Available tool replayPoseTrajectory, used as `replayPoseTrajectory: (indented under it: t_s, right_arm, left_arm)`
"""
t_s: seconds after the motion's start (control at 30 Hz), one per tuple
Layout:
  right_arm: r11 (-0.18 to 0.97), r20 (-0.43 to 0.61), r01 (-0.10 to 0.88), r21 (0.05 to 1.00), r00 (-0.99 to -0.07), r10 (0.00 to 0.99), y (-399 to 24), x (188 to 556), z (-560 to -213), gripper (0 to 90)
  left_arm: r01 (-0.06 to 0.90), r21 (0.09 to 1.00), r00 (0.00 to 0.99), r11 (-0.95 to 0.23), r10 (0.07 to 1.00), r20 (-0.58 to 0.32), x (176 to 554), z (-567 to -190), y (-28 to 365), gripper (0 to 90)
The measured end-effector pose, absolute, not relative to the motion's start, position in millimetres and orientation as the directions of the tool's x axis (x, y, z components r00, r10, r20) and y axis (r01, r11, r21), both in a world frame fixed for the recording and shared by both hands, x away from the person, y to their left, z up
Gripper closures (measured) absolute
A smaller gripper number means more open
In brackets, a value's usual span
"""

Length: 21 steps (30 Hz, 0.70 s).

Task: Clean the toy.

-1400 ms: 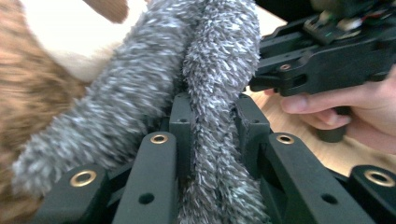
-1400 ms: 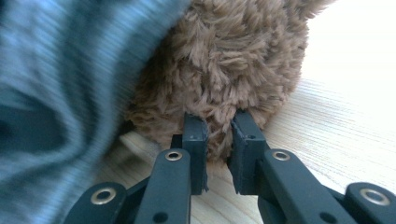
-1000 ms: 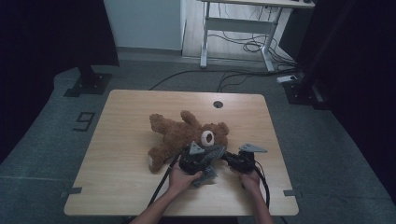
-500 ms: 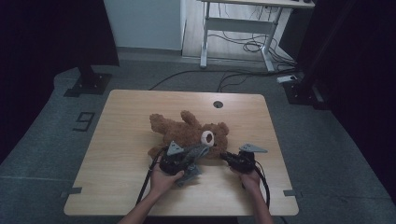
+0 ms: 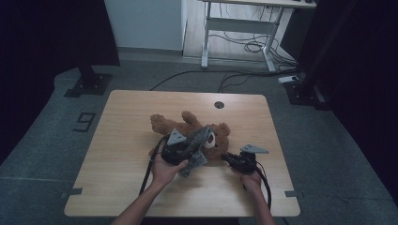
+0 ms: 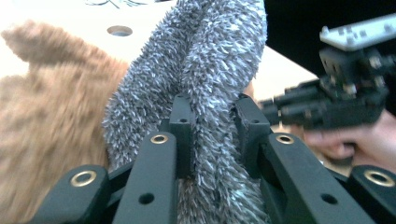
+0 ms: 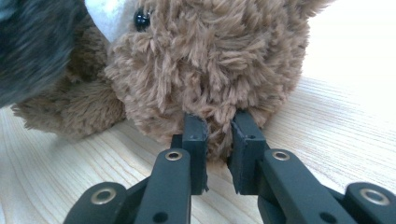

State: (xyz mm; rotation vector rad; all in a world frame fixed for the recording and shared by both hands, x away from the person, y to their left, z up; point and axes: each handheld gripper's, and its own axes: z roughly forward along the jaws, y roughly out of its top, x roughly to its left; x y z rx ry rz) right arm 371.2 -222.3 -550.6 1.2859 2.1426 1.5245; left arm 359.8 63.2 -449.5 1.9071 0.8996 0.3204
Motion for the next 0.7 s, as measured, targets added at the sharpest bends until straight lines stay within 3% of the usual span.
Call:
replayPoseTrajectory:
  t_s: [0.3, 0.7]
  right_arm:
    - [0.079, 0.299, 0.524, 0.848, -0.596, 0.745, -222.6, 370.7, -551.4, 78.1]
    - [0.081, 0.297, 0.523, 0.848, -0.597, 0.745, -222.8, 370.8, -551.4, 78.1]
  left_arm:
    - [0.490, 0.822, 0.645, -0.288, 0.755, -0.120, 391.8, -456.3, 50.7, 72.4]
    - [0.492, 0.849, 0.555, -0.193, 0.821, -0.134, 391.8, -444.2, 118.7, 72.6]
